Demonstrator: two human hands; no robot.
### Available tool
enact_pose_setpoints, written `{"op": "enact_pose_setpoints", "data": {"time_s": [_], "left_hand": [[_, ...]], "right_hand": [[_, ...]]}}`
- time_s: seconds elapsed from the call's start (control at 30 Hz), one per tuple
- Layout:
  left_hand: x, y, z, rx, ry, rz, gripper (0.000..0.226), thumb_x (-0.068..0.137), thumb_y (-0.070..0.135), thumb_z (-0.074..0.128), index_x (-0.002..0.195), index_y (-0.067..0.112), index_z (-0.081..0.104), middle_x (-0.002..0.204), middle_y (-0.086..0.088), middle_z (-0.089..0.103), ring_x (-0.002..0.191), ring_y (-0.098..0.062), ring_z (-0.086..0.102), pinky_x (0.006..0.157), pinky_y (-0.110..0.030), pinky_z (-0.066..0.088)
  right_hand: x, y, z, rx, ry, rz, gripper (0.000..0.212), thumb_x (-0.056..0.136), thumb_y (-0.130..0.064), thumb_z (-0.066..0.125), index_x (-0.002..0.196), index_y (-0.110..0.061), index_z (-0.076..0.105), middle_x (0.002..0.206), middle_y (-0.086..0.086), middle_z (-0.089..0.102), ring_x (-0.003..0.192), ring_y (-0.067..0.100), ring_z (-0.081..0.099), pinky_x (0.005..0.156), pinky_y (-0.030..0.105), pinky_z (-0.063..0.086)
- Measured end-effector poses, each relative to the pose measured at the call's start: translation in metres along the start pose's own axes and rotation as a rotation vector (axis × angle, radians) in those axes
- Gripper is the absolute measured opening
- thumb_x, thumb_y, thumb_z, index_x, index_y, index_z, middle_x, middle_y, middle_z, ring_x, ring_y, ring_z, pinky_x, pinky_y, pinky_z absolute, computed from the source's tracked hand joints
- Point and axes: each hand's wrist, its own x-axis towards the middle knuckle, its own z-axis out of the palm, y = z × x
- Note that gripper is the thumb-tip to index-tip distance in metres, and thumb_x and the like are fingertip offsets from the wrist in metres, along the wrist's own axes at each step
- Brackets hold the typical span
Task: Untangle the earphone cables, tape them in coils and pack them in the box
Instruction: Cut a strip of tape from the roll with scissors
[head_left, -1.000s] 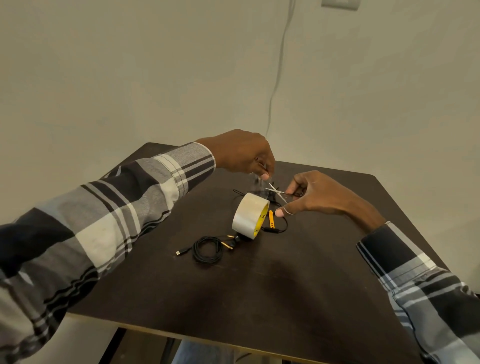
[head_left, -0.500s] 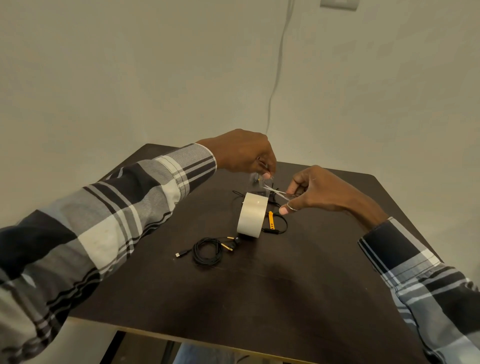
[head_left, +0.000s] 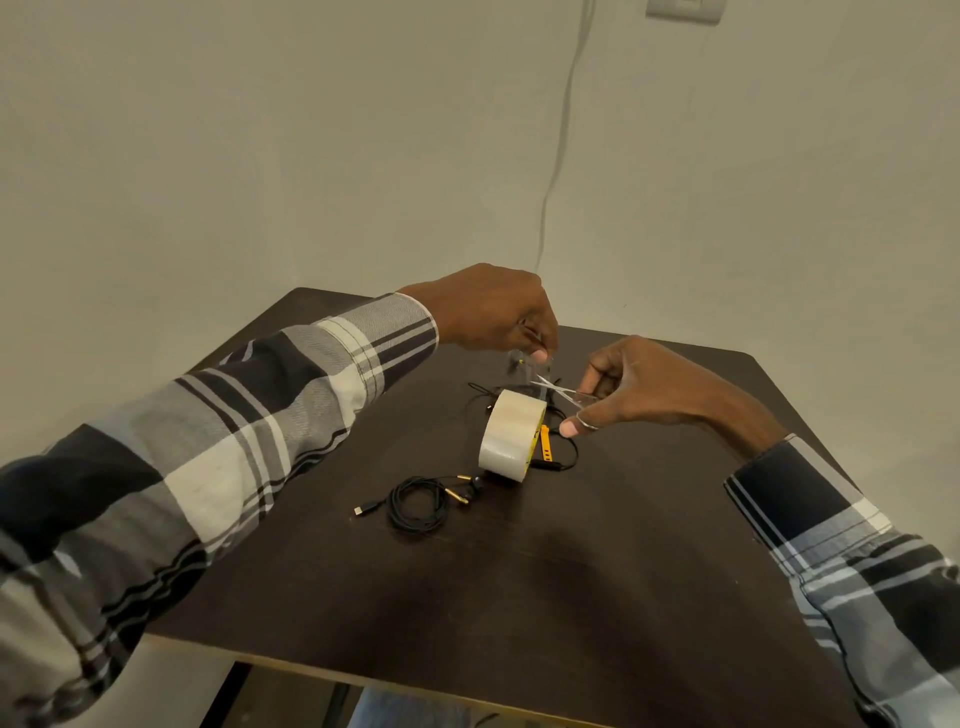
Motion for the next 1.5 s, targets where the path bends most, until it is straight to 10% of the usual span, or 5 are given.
{"op": "enact_pose_setpoints", "data": {"time_s": [1.5], "left_hand": [[-0.001,0.009,0.003,-0.057,0.04,0.025,0.017,0.093,0.032,0.063,0.105,0.035,0.074,0.086,0.019,0.057,0.091,-0.01,0.054,0.058,-0.02,0.029]], "right_hand": [[0.007,-0.015,-0.003,-0.062,-0.066,0.05,0.041,0.067,-0.049,0.087,0.081,-0.014,0.071,0.06,-0.013,0.058,0.053,0.0,0.046,0.057,0.024,0.037]]}}
